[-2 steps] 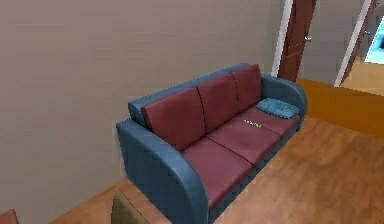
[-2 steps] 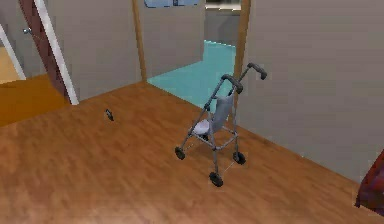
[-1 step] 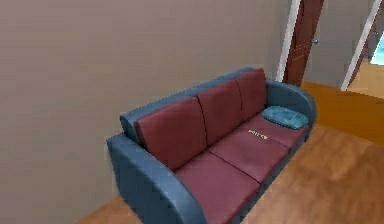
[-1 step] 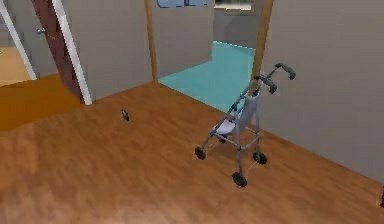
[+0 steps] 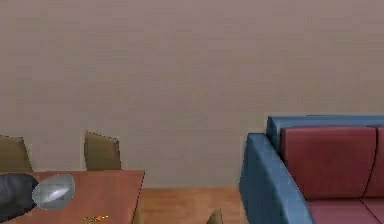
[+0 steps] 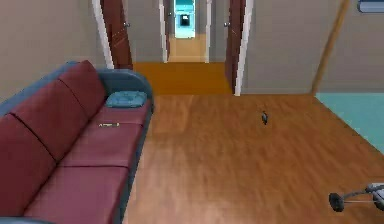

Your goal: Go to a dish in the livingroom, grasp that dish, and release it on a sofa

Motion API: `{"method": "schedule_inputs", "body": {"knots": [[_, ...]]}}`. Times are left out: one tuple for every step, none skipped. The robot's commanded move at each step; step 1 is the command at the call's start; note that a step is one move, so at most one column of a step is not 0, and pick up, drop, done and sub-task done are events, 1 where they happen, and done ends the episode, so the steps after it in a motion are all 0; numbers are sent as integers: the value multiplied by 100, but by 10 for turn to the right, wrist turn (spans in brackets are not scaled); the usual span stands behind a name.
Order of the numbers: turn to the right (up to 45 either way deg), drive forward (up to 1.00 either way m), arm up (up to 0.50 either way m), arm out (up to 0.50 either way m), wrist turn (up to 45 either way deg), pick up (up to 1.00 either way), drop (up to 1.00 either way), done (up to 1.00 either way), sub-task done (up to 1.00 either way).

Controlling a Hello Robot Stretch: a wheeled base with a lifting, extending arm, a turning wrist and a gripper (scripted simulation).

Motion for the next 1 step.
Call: {"method": "schedule_inputs", "body": {"knots": [[-450,0,0,0,0,0,0,0,0]]}}
